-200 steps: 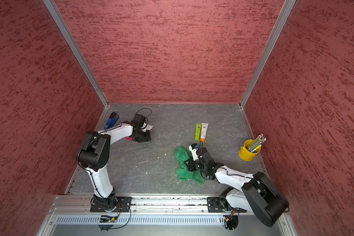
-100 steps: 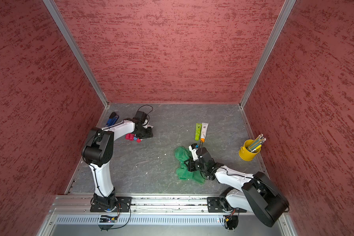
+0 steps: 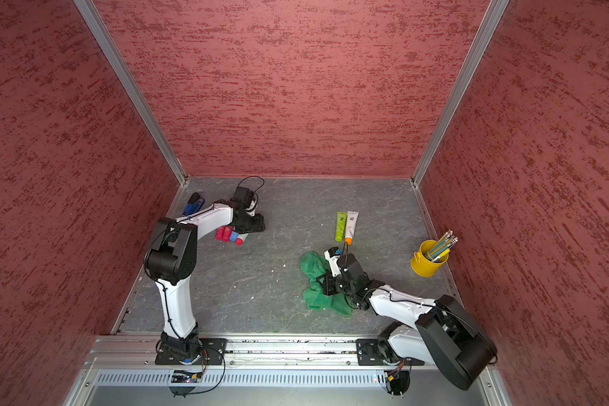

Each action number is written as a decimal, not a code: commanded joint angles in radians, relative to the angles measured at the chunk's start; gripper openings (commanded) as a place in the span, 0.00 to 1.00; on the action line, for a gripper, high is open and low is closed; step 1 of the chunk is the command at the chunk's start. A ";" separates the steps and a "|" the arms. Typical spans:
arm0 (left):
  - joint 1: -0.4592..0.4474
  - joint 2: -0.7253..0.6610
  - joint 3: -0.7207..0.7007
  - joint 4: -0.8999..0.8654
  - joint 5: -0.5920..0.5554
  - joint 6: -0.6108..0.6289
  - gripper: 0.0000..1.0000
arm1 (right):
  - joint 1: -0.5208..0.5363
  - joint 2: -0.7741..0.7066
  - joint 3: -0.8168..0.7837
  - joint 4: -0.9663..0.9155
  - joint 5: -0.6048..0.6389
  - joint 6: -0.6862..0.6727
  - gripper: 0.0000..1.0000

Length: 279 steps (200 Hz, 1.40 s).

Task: Wipe the surface of the toothpaste tube
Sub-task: Adjust the toothpaste at the center of the board, then move the toothpaste to the center of the board.

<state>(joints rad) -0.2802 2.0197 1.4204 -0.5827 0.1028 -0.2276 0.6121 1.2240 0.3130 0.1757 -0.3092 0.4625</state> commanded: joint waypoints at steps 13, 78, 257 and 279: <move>-0.083 -0.090 0.000 -0.012 -0.062 0.019 0.65 | 0.017 -0.009 -0.010 -0.033 0.010 0.030 0.00; -0.370 -0.128 0.081 0.166 -0.009 -0.096 1.00 | 0.014 -0.174 -0.096 -0.122 0.080 0.149 0.00; -0.531 0.328 0.475 0.224 -0.111 -0.218 0.93 | -0.185 -0.206 -0.148 -0.083 -0.049 0.156 0.00; -0.535 0.376 0.517 0.202 -0.103 -0.214 0.91 | -0.185 -0.207 -0.152 -0.076 -0.066 0.154 0.00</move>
<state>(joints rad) -0.8120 2.3425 1.8927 -0.3500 0.0124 -0.4404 0.4347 1.0115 0.1650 0.1051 -0.3332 0.6319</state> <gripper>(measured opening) 0.921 0.082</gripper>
